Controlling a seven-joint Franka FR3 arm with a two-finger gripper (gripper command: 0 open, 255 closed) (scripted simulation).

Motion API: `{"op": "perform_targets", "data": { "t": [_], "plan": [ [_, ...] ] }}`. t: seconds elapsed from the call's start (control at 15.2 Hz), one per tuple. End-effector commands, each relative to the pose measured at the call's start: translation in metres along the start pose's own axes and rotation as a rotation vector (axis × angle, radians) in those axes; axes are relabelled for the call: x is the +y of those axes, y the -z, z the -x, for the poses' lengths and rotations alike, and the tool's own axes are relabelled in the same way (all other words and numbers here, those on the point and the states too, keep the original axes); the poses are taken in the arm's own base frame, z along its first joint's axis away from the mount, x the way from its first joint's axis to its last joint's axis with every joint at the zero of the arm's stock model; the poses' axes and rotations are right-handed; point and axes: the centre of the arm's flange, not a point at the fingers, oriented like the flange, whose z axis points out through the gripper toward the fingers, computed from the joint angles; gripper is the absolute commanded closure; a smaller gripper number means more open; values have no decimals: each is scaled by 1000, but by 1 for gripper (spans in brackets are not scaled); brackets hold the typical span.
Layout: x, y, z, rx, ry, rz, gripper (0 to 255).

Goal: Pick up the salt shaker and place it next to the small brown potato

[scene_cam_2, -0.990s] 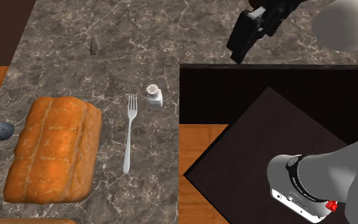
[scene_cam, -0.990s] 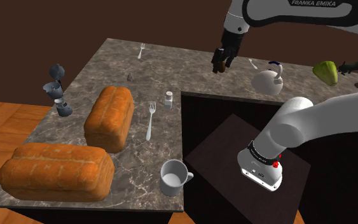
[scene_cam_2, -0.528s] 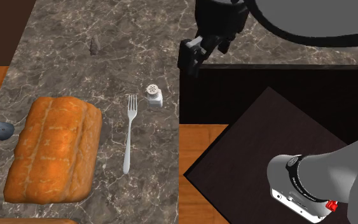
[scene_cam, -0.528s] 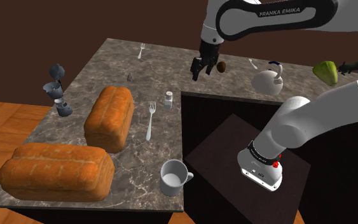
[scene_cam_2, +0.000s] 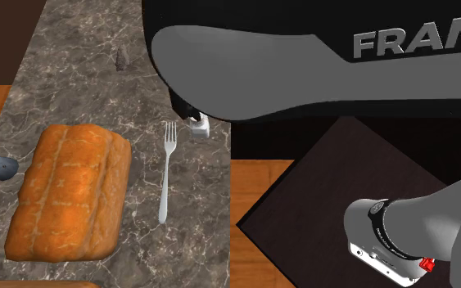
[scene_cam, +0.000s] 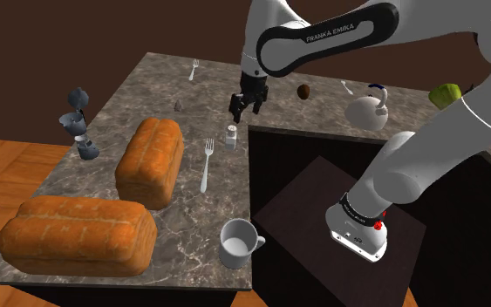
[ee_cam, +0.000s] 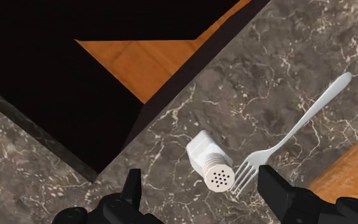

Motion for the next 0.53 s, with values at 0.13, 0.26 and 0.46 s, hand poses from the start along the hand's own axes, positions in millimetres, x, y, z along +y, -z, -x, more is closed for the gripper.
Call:
{"op": "perform_targets", "data": {
  "t": [0.13,0.26,0.46],
  "plan": [
    [-28,-20,-21,4,9,-7,0],
    [-28,-31,-21,4,9,-7,0],
    [-28,-47,-21,4,9,-7,0]
  ]
}}
